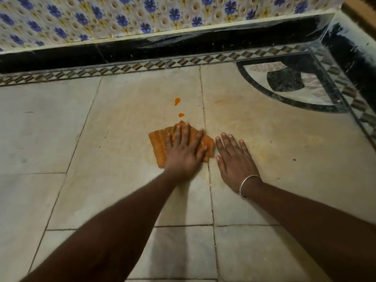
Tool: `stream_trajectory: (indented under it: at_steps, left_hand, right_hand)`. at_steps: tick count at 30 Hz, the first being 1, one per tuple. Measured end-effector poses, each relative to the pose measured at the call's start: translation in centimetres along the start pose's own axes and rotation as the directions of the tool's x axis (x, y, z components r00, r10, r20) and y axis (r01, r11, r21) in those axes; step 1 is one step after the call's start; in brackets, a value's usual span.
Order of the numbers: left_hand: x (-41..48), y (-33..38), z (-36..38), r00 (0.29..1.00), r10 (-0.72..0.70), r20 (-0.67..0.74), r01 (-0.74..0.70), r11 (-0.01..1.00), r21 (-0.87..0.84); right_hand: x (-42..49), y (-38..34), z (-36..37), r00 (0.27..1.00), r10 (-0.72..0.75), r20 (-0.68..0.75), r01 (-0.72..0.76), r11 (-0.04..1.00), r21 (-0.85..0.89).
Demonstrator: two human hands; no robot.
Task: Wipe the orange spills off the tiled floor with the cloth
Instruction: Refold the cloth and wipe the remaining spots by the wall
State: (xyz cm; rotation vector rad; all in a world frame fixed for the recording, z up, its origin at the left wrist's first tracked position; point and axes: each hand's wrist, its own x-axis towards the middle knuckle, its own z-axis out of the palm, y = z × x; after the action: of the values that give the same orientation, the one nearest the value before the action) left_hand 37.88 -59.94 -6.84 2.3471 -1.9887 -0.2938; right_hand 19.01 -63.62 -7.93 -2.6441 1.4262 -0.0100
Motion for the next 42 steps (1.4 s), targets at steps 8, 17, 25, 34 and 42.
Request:
stream_trajectory:
  at_steps: [8,17,25,34,42]
  left_hand:
    - [-5.5,-3.9,0.4,0.92,-0.387,-0.065,0.375,0.916,-0.141]
    - [-4.4,3.7,1.5,0.98,-0.195,-0.043,0.192,0.979,-0.069]
    - [-1.3,-5.5,-0.8,0.965,-0.262,-0.025,0.257,0.959,-0.122]
    - [-10.8,0.8,-2.7,0.9,-0.428,0.088,0.431,0.902,-0.02]
    - [-6.2,8.1,-8.1,0.918,-0.26,0.301,0.39,0.733,-0.558]
  right_hand:
    - [-0.2,-0.1,-0.1,1.0,0.017,0.012,-0.017,1.0,0.016]
    - [0.0,-0.1,0.0,1.0,0.005,0.008,-0.004,0.999,-0.034]
    - [-0.2,-0.2,0.0,0.998,0.014,0.057,-0.014,1.0,-0.014]
    - [0.0,-0.1,-3.6,0.963,-0.002,0.27,-0.02,0.997,0.077]
    - [-0.5,0.9,-8.1,0.912,0.212,0.352,-0.404,0.621,0.671]
